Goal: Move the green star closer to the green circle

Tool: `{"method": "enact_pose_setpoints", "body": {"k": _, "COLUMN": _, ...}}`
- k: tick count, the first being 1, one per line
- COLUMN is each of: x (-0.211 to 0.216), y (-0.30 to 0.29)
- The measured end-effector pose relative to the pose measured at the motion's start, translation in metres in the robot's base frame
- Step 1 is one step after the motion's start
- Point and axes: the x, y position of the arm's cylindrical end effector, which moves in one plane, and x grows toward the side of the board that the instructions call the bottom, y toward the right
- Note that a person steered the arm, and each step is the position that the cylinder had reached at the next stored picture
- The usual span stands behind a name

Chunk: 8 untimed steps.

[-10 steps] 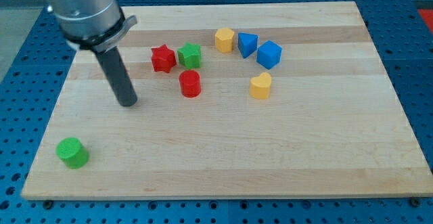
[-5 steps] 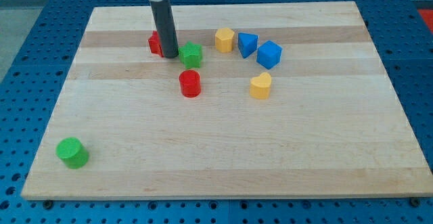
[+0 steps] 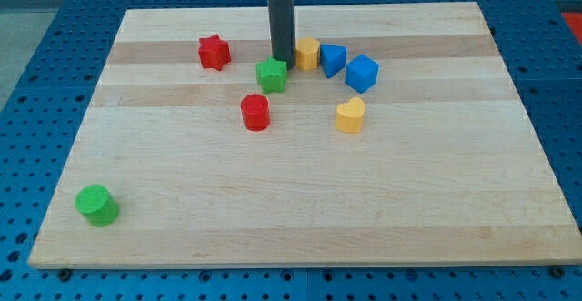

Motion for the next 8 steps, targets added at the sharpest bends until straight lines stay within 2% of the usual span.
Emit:
{"method": "enact_pose_setpoints", "body": {"k": 3, "x": 0.051, "y": -0.025}}
{"method": "enact_pose_setpoints", "body": {"k": 8, "x": 0.122, "y": -0.118}}
